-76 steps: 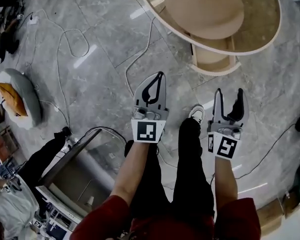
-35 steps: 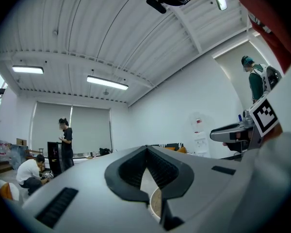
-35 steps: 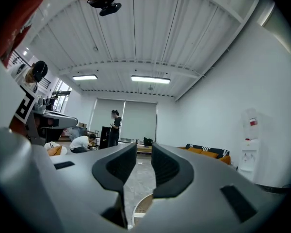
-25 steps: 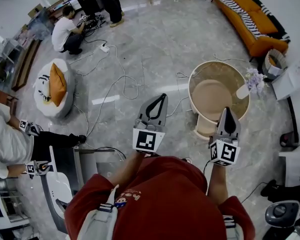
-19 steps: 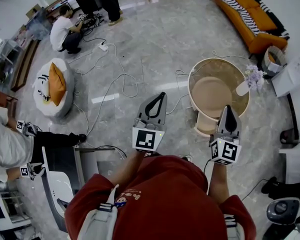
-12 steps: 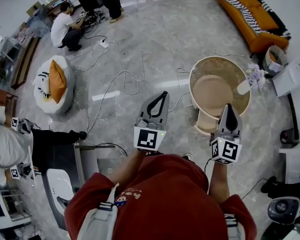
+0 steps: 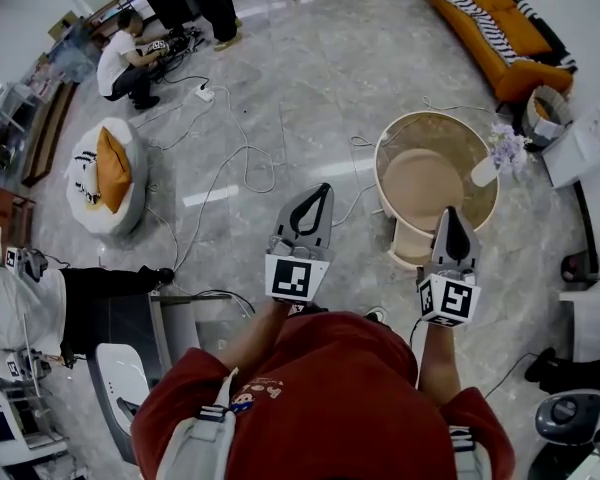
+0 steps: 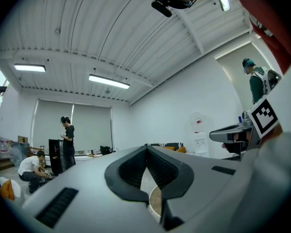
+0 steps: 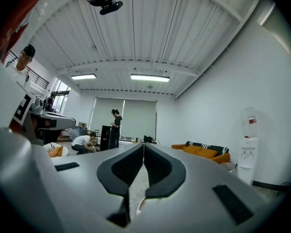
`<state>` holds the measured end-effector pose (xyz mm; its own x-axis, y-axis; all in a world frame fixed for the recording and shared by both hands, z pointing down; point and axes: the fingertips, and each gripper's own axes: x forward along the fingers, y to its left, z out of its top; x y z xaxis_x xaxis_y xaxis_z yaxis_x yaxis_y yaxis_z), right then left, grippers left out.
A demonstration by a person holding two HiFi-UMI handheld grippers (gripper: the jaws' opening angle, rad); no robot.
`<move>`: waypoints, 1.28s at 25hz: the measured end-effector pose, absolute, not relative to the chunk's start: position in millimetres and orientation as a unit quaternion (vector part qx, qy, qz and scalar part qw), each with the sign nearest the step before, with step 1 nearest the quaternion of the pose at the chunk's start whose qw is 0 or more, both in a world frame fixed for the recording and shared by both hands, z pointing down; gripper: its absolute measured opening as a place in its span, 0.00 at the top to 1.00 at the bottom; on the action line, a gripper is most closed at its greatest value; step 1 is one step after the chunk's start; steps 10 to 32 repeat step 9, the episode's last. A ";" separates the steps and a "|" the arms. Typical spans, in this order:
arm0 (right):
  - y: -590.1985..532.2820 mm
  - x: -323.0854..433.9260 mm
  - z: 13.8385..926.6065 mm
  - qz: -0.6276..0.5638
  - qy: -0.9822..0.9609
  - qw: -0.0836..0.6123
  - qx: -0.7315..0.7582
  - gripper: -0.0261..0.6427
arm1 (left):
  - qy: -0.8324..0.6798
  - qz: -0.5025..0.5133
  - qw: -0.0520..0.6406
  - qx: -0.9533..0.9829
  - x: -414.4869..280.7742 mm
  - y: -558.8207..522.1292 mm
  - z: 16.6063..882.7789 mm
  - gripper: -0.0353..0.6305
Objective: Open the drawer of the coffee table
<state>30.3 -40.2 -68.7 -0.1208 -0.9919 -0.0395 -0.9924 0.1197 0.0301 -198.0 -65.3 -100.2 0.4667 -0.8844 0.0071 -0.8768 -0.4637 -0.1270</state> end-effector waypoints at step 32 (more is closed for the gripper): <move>-42.0 37.4 -60.7 0.015 0.748 -0.001 -0.664 0.93 | 0.515 -0.041 0.060 -0.854 -186.5 -65.8 -100.2 0.93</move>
